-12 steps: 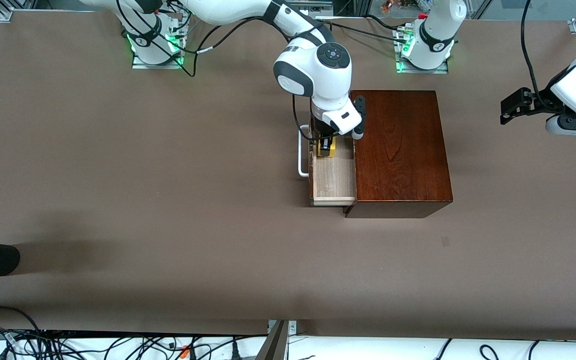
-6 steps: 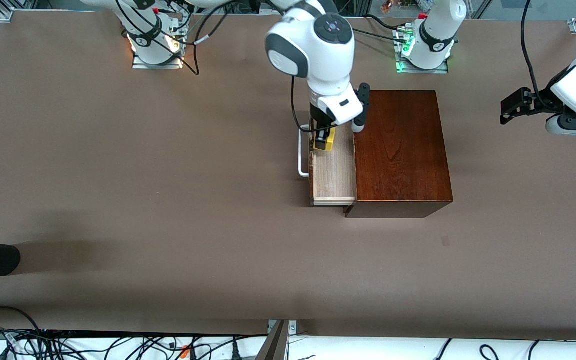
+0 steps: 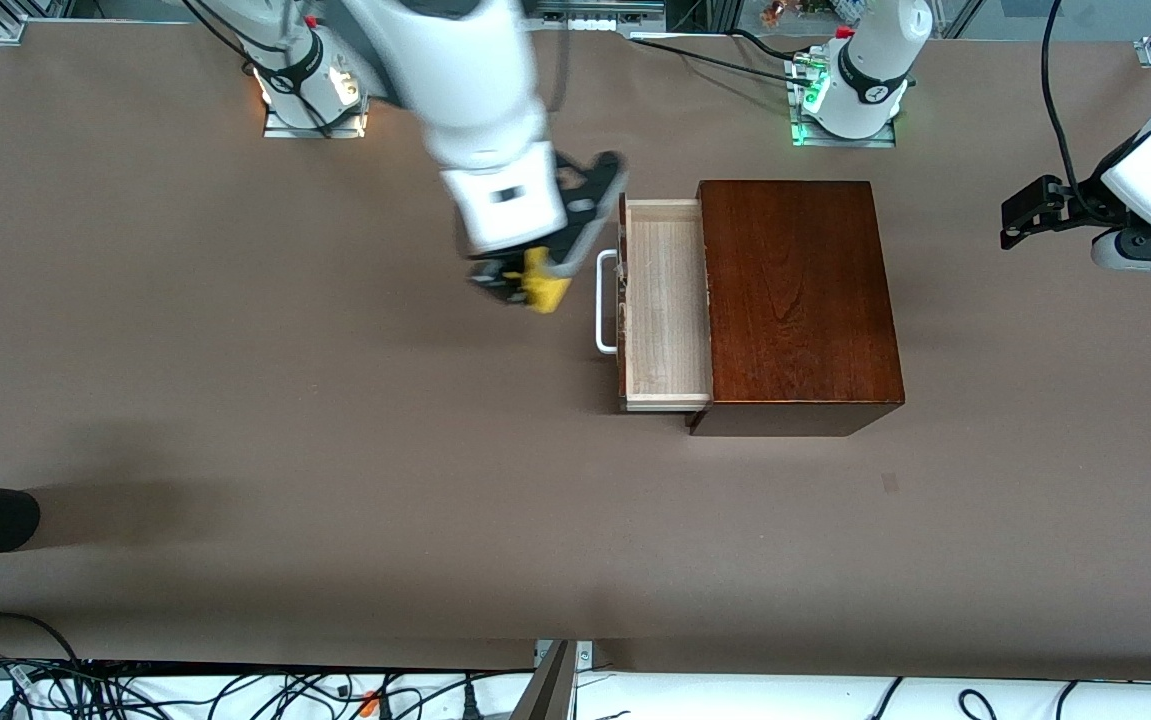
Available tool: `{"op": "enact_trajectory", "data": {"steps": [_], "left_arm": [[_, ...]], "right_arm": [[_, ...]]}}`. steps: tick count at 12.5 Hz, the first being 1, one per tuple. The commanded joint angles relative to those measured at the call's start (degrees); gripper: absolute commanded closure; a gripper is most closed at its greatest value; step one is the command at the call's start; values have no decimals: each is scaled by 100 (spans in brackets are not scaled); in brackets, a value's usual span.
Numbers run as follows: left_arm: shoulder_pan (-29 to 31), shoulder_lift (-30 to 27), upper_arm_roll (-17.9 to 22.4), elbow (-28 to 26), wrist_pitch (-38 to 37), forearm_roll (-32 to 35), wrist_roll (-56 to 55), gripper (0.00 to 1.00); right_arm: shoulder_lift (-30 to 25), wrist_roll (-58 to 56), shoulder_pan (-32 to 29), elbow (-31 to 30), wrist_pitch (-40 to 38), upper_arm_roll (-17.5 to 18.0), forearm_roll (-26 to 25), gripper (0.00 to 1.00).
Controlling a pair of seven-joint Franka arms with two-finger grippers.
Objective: Open drawer, take yellow block, close drawer
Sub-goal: 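Lift the yellow cube out and carry it beside the drawer with the right gripper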
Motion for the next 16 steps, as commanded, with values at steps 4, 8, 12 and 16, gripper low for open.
{"op": "enact_trajectory", "data": {"steps": [4, 8, 12, 16], "left_arm": [[72, -89, -62, -97, 9, 84, 72, 0], [72, -89, -62, -97, 18, 75, 63, 0], [-50, -36, -176, -88, -18, -3, 80, 0], [-279, 253, -1087, 0, -18, -178, 590, 0]], "right_arm": [[-1425, -63, -1302, -1320, -742, -148, 653, 100], [-2151, -89, -1927, -2960, -302, -912, 1111, 100], [-2142, -107, -2069, -4365, 1135, -1318, 935, 100], [-2001, 200, -2130, -5867, 3060, -1309, 944, 100]]}}
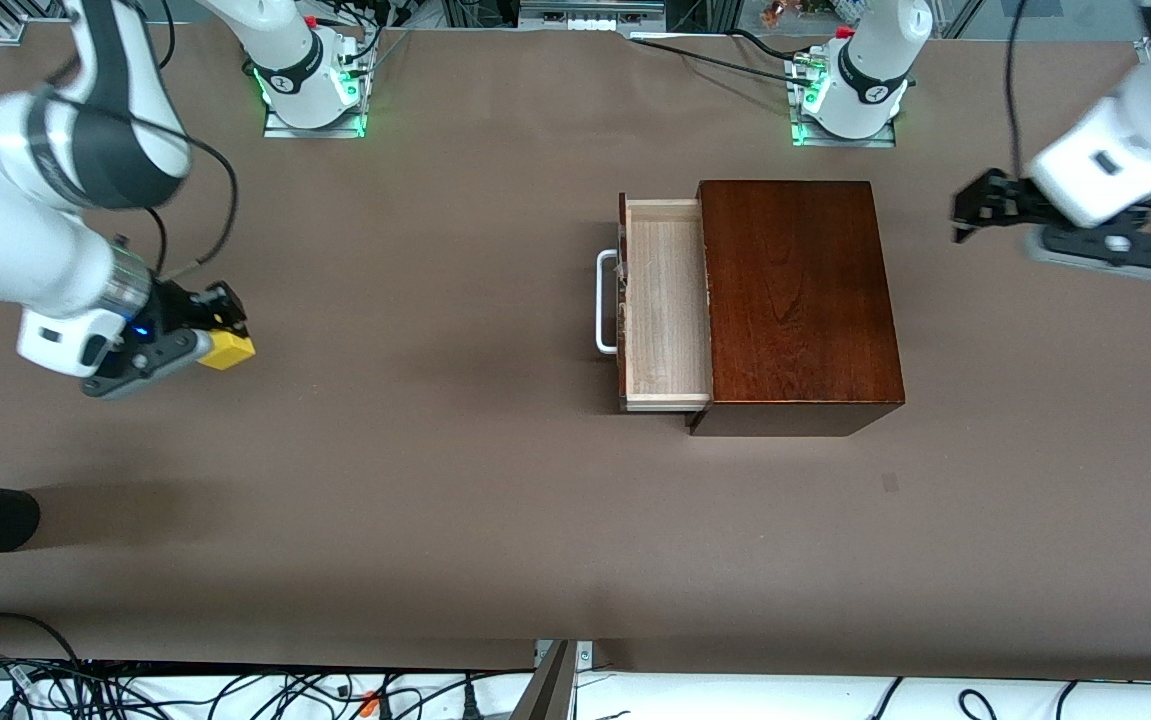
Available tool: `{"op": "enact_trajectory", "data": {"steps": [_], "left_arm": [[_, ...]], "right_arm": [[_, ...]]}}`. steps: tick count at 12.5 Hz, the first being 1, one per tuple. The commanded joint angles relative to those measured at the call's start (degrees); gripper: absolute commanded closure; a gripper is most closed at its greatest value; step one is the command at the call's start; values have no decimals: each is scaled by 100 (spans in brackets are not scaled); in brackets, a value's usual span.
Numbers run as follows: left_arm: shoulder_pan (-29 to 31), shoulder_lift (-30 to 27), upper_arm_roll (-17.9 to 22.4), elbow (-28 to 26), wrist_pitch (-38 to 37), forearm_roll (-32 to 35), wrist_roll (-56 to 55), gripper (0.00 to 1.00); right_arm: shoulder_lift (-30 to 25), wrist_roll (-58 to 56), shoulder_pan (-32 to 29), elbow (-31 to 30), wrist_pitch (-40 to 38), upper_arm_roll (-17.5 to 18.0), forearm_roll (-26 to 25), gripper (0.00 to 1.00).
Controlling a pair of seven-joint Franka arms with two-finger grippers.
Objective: Open drawer, take yellow block, close drawer
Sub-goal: 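Lower the cube with the right gripper while the left gripper reaches the drawer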
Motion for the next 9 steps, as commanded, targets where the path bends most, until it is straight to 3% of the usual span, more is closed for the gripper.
{"op": "enact_trajectory", "data": {"steps": [1, 5, 9], "left_arm": [[-108, 311, -668, 31, -18, -319, 312, 0], [-274, 1258, -1390, 503, 166, -601, 1206, 0], [-1178, 2103, -1523, 681, 1709, -575, 2489, 0]], "right_arm": [[-87, 520, -38, -1028, 1043, 45, -9, 100], [554, 1654, -38, -1119, 1466, 98, -18, 100], [1310, 2640, -29, -1110, 2038, 159, -9, 100]]}}
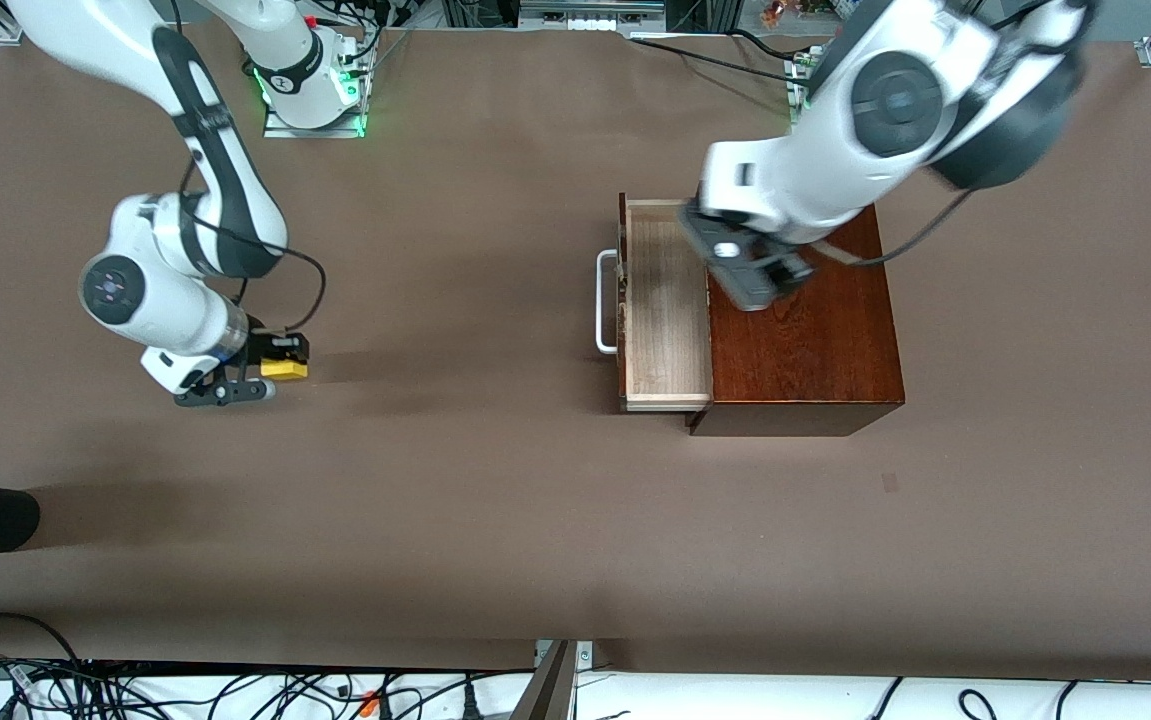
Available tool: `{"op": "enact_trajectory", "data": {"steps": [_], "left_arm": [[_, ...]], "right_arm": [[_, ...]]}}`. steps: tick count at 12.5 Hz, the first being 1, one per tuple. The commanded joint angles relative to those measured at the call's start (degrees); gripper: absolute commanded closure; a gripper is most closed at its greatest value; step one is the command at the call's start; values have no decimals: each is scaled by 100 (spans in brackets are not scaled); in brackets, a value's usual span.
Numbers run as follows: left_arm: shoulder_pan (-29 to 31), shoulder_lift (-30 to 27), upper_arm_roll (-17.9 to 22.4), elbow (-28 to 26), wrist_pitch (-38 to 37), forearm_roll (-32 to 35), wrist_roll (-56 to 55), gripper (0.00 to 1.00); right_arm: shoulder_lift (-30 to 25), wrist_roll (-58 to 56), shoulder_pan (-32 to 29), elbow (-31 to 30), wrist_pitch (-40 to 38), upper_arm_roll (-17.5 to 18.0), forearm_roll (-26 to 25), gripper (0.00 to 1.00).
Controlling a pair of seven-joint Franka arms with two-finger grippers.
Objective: Open drawer, take yellow block, close drawer
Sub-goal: 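Lower the cube with the right gripper while the left gripper reaches the drawer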
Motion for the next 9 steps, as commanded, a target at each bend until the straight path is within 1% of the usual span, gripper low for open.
{"op": "enact_trajectory", "data": {"steps": [1, 2, 3, 5, 6, 7, 8, 9], "left_arm": [[-575, 646, 4, 320, 822, -56, 888, 0], [-751, 752, 13, 320, 1000, -38, 977, 0], [-892, 849, 13, 320, 1106, 162, 1074, 15], [-1366, 1008, 4, 312, 1343, 1152, 1539, 79], [-1586, 1104, 4, 259, 1344, 1601, 1601, 100], [-1666, 1244, 4, 242, 1327, 1893, 1689, 100], [-1676, 1420, 4, 233, 1327, 1965, 1751, 100], [-1685, 1604, -5, 241, 1344, 1966, 1847, 100]], "right_arm": [[319, 394, -36, 51, 342, 130, 0, 100], [416, 394, -36, 51, 483, 139, 0, 100], [452, 376, -36, 51, 545, 139, -9, 100], [461, 306, -36, 51, 546, 139, -18, 100], [470, 271, -36, 51, 546, 139, -18, 94], [470, 271, -36, 51, 555, 139, -18, 68], [478, 262, -36, 42, 546, 139, -18, 1], [452, 227, -45, 42, 537, 130, -1, 0]]}}
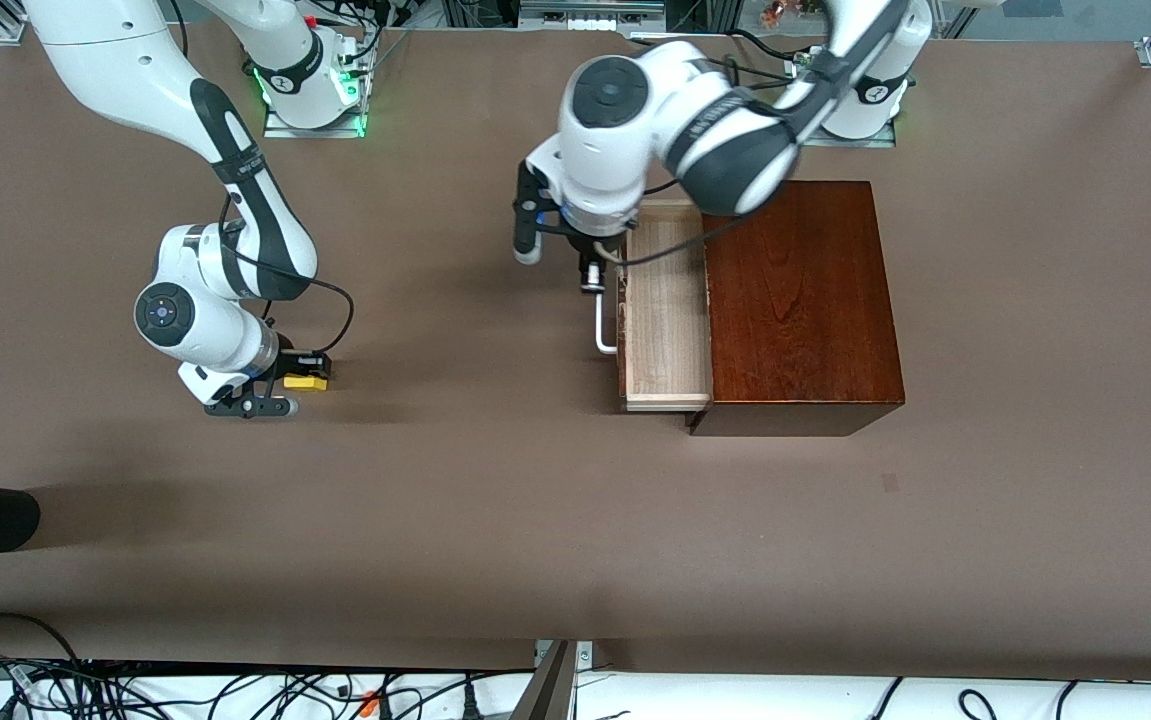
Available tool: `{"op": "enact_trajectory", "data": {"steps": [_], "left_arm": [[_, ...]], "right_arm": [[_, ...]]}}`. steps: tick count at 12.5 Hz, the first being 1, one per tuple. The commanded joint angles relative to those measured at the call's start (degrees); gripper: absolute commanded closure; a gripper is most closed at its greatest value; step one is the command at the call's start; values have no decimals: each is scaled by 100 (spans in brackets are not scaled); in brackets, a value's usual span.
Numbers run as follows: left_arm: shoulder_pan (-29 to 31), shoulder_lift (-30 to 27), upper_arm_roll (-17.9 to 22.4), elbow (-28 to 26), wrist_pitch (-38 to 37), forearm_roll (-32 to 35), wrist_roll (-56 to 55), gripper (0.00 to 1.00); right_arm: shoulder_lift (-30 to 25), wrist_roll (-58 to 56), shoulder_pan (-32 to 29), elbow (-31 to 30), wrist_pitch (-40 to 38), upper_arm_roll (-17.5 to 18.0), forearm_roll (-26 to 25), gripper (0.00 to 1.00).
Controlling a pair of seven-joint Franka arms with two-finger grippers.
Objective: Open drawer, take yellow block, close drawer
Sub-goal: 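Open and retract the right gripper while the left gripper pushes the drawer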
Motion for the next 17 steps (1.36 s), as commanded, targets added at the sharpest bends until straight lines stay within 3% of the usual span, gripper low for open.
{"op": "enact_trajectory", "data": {"steps": [1, 4, 7, 11, 13, 15, 17], "left_arm": [[-145, 572, 13, 185, 27, 186, 723, 100], [-262, 855, 57, 176, 326, 204, 972, 100], [-174, 838, 92, 159, 151, 475, 990, 100], [248, 768, 83, 132, -797, 485, 1286, 100], [362, 723, 83, 141, -1254, 485, 1376, 100], [433, 723, 92, 150, -1484, 494, 1429, 100], [599, 706, 75, 158, -1581, 494, 1491, 100]], "right_arm": [[-166, -53, -47, 36, -35, 27, 8, 0], [-964, -132, -56, 97, -349, 1, 0, 0], [-1879, -132, -82, 658, -2007, 1, -9, 0], [-2767, -273, -196, 1371, -3662, -17, -9, 0], [-2944, -264, -196, 1765, -4330, -26, -9, 0], [-2787, -264, -196, 2389, -4911, -52, -61, 0], [-2743, -290, -135, 2550, -5080, -26, -377, 0]]}}
